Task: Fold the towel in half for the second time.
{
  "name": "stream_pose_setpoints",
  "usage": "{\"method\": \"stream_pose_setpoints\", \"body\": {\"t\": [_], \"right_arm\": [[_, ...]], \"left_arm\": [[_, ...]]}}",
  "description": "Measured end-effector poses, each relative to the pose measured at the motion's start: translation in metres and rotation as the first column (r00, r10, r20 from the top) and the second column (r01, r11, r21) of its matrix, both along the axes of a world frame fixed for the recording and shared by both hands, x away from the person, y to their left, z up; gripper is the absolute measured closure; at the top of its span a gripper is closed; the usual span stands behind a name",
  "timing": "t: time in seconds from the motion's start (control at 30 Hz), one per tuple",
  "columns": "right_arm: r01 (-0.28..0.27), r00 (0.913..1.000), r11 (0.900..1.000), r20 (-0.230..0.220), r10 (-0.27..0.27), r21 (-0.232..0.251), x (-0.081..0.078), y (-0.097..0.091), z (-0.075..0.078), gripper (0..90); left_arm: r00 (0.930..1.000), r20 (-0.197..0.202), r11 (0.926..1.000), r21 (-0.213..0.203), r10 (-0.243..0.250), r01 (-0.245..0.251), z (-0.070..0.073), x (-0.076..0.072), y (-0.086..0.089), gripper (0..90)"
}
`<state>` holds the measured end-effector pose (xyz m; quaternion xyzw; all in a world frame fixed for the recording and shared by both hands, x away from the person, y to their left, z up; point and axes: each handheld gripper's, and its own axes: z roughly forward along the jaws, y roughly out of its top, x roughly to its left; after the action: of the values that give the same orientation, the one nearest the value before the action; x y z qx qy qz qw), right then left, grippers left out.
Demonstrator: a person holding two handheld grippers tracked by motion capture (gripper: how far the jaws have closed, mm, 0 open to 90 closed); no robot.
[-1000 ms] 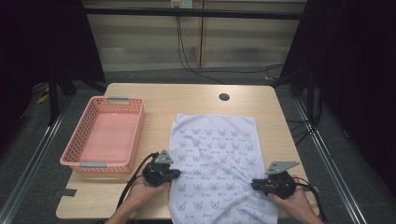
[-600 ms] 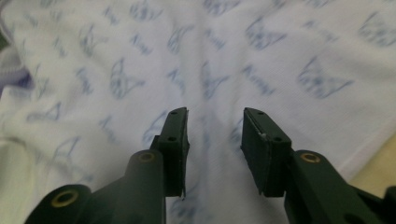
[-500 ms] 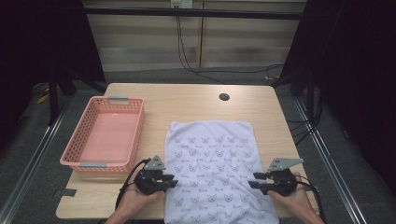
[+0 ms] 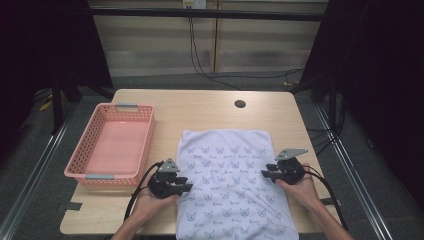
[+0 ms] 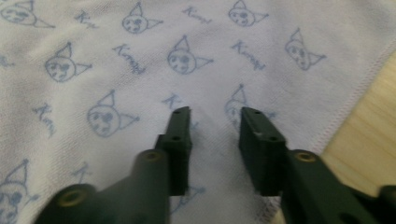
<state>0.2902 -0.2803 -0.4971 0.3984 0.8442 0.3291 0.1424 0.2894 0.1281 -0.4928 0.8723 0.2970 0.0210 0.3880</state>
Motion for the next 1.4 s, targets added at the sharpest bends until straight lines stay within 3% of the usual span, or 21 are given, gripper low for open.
{"method": "stream_pose_setpoints", "body": {"t": [0.1, 0.17, 0.27, 0.33, 0.37, 0.47, 0.5, 0.53, 0.57, 0.63, 0.7, 0.77, 0.8, 0.83, 0.9, 1.0, 1.07, 1.13, 1.27, 1.4], "right_arm": [[0.013, 0.9999, 0.9999, -0.007, -0.013, 0.004, -0.006, -0.008, 0.0, 82.5], [0.024, 0.9996, 0.9997, -0.017, -0.024, 0.006, -0.013, -0.015, 0.001, 85.3], [0.027, 0.9992, 0.9995, -0.029, -0.026, 0.016, -0.028, -0.024, 0.001, 85.8], [0.014, 0.9992, 0.9997, -0.037, -0.014, 0.02, -0.04, -0.027, 0.002, 85.9], [0.015, 0.9988, 0.9998, -0.046, -0.015, 0.015, -0.046, -0.028, 0.003, 85.9], [-0.01, 0.9974, 0.9998, -0.071, 0.011, 0.015, -0.062, -0.028, 0.005, 85.2], [-0.016, 0.9973, 0.9997, -0.071, 0.018, 0.019, -0.065, -0.028, 0.005, 82.3], [-0.028, 0.9965, 0.9995, -0.078, 0.029, 0.018, -0.067, -0.028, 0.007, 78.2], [-0.035, 0.9973, 0.999, -0.064, 0.036, 0.026, -0.066, -0.03, 0.008, 77.2], [-0.013, 0.9993, 0.9979, -0.035, 0.015, 0.064, -0.057, -0.037, 0.013, 72.5], [0.026, 0.9996, 0.9962, 0.002, -0.027, 0.083, -0.041, -0.041, 0.019, 70.6], [0.045, 0.9982, 0.9965, 0.036, -0.048, 0.07, -0.021, -0.042, 0.023, 68.1], [0.074, 0.9956, 0.9949, 0.051, -0.078, 0.069, 0.0, -0.042, 0.024, 63.9], [0.074, 0.9956, 0.9949, 0.051, -0.078, 0.069, 0.0, -0.042, 0.024, 63.9], [0.115, 0.9887, 0.9928, 0.093, -0.117, 0.034, 0.019, -0.042, 0.022, 59.1], [0.152, 0.9848, 0.9882, 0.082, -0.153, 0.018, 0.044, -0.043, 0.016, 53.3], [0.174, 0.983, 0.9848, 0.061, -0.173, -0.003, 0.057, -0.044, 0.009, 50.2], [0.185, 0.982, 0.9828, 0.041, -0.185, -0.001, 0.065, -0.046, 0.001, 47.9], [0.19, 0.9815, 0.9817, 0.021, -0.19, -0.01, 0.066, -0.048, -0.005, 47.0], [0.16, 0.987, 0.9864, 0.012, -0.16, 0.038, 0.063, -0.05, -0.006, 64.7]], "left_arm": [[0.9998, 0.004, 0.9995, 0.025, -0.019, 0.019, -0.003, -0.001, -0.004, 62.8], [0.9994, -0.002, 0.9992, 0.02, -0.036, 0.036, -0.003, -0.003, -0.005, 65.2], [0.9964, 0.008, 0.9957, 0.04, -0.084, 0.084, -0.003, -0.009, -0.009, 80.8], [0.9942, -0.022, 0.9936, 0.04, -0.105, 0.106, -0.002, -0.016, -0.01, 86.1], [0.9924, -0.035, 0.9926, 0.022, -0.118, 0.119, -0.002, -0.02, -0.01, 86.8], [0.9843, -0.086, 0.9874, 0.022, -0.154, 0.157, 0.0, -0.033, -0.008, 86.9], [0.9822, -0.075, 0.9841, 0.031, -0.172, 0.175, 0.002, -0.037, -0.007, 84.4], [0.9823, -0.074, 0.9841, 0.032, -0.172, 0.175, 0.003, -0.036, -0.004, 81.0], [0.9861, -0.078, 0.9889, 0.01, -0.147, 0.148, 0.004, -0.033, -0.002, 78.0], [0.9942, -0.072, 0.9965, -0.026, -0.081, 0.079, 0.006, -0.022, 0.0, 72.1], [0.9976, -0.028, 0.9975, -0.033, -0.064, 0.063, 0.009, -0.01, -0.002, 72.5], [0.9997, -0.003, 0.9993, -0.029, -0.024, 0.023, 0.011, 0.005, -0.006, 72.4], [1.0, 0.001, 0.9995, -0.029, -0.009, 0.009, 0.012, 0.014, -0.009, 72.5], [1.0, 0.009, 0.9997, -0.024, 0.001, -0.001, 0.012, 0.022, -0.011, 72.5], [0.9998, 0.019, 0.9998, -0.022, 0.004, -0.004, 0.014, 0.039, -0.013, 71.2], [0.9973, 0.018, 0.9965, -0.046, 0.071, -0.07, 0.016, 0.058, -0.014, 70.9], [0.9961, 0.02, 0.9946, -0.06, 0.086, -0.085, 0.015, 0.066, -0.015, 70.8], [0.9943, 0.018, 0.9928, -0.059, 0.105, -0.104, 0.012, 0.074, -0.013, 68.5], [0.9907, 0.008, 0.9884, -0.07, 0.136, -0.135, 0.008, 0.081, -0.012, 65.2], [0.9907, 0.038, 0.9907, -0.042, 0.131, -0.129, 0.006, 0.083, -0.015, 55.3]]}}
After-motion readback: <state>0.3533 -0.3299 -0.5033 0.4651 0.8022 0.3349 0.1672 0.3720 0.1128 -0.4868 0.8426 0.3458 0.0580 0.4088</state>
